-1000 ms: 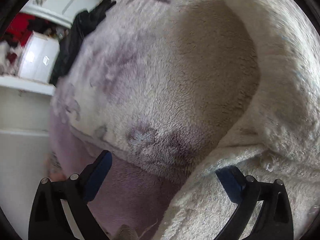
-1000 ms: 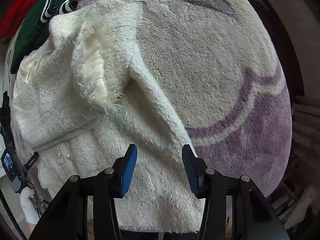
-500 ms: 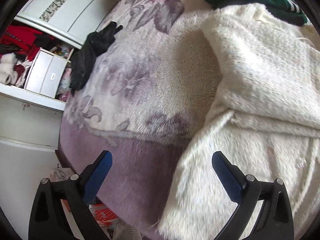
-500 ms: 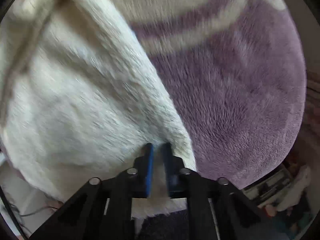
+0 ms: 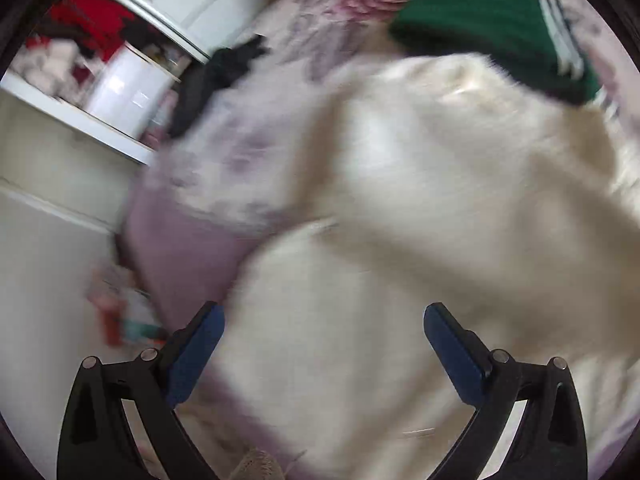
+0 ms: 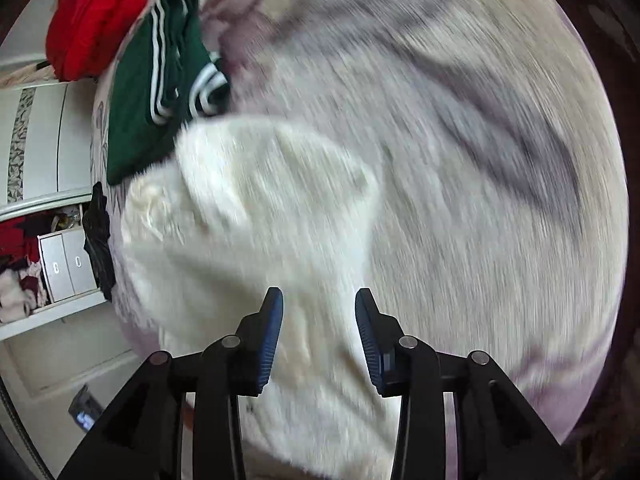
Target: Fold large clothes
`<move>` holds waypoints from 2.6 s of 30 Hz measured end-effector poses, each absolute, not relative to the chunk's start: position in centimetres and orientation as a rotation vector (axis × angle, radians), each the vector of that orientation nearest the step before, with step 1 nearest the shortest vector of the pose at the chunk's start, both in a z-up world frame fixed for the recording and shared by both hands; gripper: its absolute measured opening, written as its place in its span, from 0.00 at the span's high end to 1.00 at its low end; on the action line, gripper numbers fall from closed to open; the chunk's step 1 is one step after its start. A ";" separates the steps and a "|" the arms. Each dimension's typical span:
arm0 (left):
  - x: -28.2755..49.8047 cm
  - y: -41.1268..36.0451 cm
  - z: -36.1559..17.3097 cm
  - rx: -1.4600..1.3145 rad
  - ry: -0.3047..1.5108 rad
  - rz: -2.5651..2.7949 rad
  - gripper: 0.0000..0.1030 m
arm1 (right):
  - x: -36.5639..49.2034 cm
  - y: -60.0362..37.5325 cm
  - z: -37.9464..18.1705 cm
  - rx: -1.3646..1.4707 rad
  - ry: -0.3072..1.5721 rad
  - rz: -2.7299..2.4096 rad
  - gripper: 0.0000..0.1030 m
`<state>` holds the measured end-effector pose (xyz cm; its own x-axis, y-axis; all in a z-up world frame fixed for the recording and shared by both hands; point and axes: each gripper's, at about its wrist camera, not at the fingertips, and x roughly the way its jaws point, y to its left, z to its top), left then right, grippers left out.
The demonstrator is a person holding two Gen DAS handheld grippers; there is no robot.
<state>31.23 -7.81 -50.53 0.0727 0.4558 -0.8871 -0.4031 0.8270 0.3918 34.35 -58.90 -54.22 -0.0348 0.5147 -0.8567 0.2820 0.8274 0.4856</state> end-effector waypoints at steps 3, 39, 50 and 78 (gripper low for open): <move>36.6 -11.6 -52.5 0.011 1.365 0.571 0.00 | 39.5 -57.8 -55.0 0.599 1.599 0.270 0.61; 38.0 -16.2 -56.1 0.314 1.374 0.617 0.00 | 43.0 -59.0 -64.7 0.610 1.756 0.303 0.94; 30.2 -15.0 -53.5 0.358 1.383 0.637 0.00 | 42.7 -61.4 -59.6 0.497 1.748 0.236 0.62; 14.6 -23.5 -54.7 0.327 1.639 0.399 0.00 | 12.0 -65.6 -59.5 0.452 2.107 0.267 0.44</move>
<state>14.59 -23.49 -54.72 -0.1054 0.4384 -0.8926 -0.0215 0.8964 0.4428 11.97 -65.64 -59.54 -0.4975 0.4176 -0.7603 0.2151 0.9085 0.3583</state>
